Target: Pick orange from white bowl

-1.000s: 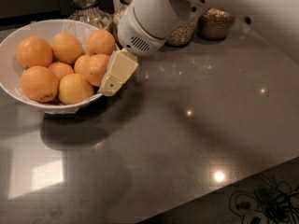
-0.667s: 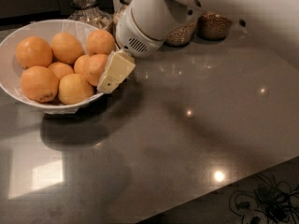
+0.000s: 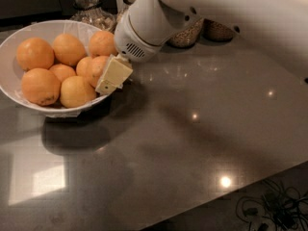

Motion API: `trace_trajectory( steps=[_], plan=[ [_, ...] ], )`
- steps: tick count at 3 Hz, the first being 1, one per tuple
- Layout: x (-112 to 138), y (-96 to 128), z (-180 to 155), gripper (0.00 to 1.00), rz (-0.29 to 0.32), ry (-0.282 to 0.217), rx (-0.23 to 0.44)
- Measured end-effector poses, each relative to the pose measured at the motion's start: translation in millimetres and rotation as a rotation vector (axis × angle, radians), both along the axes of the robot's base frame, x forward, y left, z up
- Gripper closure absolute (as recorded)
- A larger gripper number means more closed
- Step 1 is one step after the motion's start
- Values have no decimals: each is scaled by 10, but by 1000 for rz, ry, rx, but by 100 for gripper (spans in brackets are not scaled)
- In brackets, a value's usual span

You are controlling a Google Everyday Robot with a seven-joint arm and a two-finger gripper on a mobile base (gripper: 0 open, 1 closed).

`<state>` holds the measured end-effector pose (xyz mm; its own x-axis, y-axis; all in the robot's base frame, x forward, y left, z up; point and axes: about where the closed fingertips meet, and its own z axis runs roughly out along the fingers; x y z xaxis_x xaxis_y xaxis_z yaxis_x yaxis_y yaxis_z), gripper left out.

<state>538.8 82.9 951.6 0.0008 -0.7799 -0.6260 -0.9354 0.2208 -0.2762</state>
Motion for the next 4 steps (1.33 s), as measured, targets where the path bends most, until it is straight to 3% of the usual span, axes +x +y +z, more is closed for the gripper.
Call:
trace_trajectory(
  steps=[1, 4],
  plan=[
    [27, 114, -104, 21, 2, 21, 5],
    [167, 186, -202, 19, -147, -2, 8]
  ],
)
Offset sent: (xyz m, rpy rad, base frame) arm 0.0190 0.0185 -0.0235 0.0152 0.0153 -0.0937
